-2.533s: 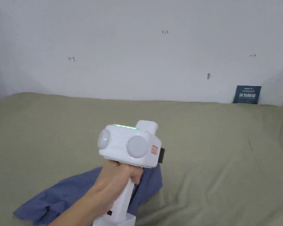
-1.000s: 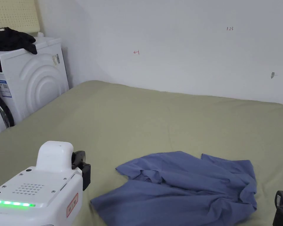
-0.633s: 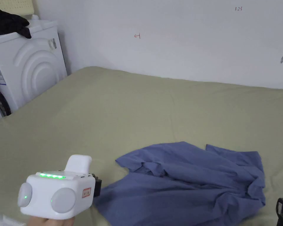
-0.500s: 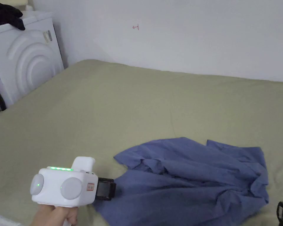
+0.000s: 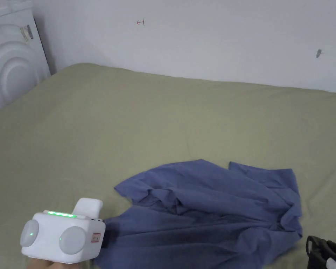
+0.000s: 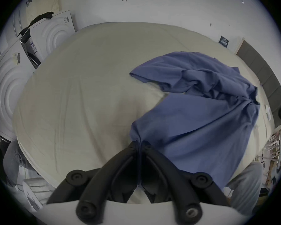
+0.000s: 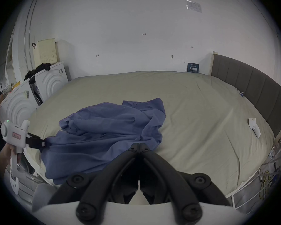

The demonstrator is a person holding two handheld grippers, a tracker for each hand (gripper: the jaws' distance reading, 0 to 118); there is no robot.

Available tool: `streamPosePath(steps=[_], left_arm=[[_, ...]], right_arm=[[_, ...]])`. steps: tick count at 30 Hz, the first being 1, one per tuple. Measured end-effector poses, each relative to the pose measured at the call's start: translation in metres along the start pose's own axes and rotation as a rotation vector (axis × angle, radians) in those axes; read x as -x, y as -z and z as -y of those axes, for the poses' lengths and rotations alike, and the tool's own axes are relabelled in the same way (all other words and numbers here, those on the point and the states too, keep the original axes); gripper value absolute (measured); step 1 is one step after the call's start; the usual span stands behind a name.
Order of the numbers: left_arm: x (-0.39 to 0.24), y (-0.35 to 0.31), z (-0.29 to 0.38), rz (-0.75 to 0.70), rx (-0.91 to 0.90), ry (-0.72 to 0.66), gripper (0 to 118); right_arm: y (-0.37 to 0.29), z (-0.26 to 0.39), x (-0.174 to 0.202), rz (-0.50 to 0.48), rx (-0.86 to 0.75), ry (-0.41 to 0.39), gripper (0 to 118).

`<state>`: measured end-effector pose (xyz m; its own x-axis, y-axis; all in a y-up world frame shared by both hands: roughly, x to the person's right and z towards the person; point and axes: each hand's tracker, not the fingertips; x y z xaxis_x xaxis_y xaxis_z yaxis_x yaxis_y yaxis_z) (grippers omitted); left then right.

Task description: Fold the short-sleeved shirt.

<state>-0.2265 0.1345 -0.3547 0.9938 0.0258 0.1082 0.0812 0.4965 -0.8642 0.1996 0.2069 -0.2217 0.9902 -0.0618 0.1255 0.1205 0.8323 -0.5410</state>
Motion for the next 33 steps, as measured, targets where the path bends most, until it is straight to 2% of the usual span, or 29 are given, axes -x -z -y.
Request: streamPosePath(steps=[5,9,14,17,18,19,20,21,22,23,24,26,28,29,30,31,32,33], left_arm=[[-0.003,-0.006,0.004,0.012,-0.038,0.003,1],[-0.003,-0.007,0.007,0.022,-0.051,-0.019,1],[-0.008,-0.014,0.010,0.048,-0.061,-0.037,1],[-0.005,-0.012,0.007,0.048,-0.057,-0.037,1],[-0.004,-0.011,0.008,0.047,-0.054,-0.042,1],[-0.003,-0.011,0.009,0.053,-0.055,-0.049,1],[-0.001,-0.008,0.007,0.063,-0.049,-0.056,1],[-0.001,-0.008,0.007,0.061,-0.047,-0.058,1],[-0.001,-0.007,0.007,0.058,-0.046,-0.060,1],[-0.001,-0.006,0.006,0.060,-0.040,-0.055,1],[0.008,0.001,0.006,0.065,-0.032,-0.053,1],[0.010,0.005,0.007,0.057,-0.025,-0.055,1],[0.013,0.013,0.008,0.058,-0.010,-0.053,1],[0.014,0.014,0.008,0.057,-0.009,-0.053,1],[0.015,0.013,0.007,0.056,-0.007,-0.055,1],[0.015,0.012,0.006,0.055,-0.006,-0.055,1],[0.011,0.011,0.005,0.050,-0.006,-0.045,1],[0.011,0.011,0.004,0.046,-0.005,-0.042,1]], right_arm=[[0.028,-0.033,-0.017,0.011,0.008,0.000,2],[0.070,-0.067,-0.029,0.034,0.020,-0.046,2],[0.150,-0.114,-0.045,0.031,0.071,-0.091,2],[0.202,-0.131,-0.057,0.034,0.154,-0.129,3],[0.224,-0.135,-0.061,0.053,0.179,-0.137,18],[0.240,-0.136,-0.065,0.055,0.205,-0.148,47],[0.258,-0.138,-0.070,0.047,0.234,-0.144,87],[0.276,-0.137,-0.074,0.042,0.284,-0.140,118],[0.293,-0.135,-0.077,0.056,0.354,-0.138,117],[0.306,-0.128,-0.082,0.079,0.365,-0.132,116],[0.319,-0.122,-0.083,0.062,0.359,-0.152,114],[0.341,-0.113,-0.087,0.124,0.452,-0.143,111],[0.350,-0.102,-0.091,0.112,0.460,-0.146,112],[0.346,-0.103,-0.093,0.102,0.443,-0.120,112],[0.343,-0.110,-0.092,0.099,0.456,-0.090,107],[0.335,-0.113,-0.091,0.063,0.453,-0.072,88],[0.323,-0.117,-0.088,-0.006,0.425,-0.073,45],[0.310,-0.120,-0.082,0.027,0.388,-0.115,3]])
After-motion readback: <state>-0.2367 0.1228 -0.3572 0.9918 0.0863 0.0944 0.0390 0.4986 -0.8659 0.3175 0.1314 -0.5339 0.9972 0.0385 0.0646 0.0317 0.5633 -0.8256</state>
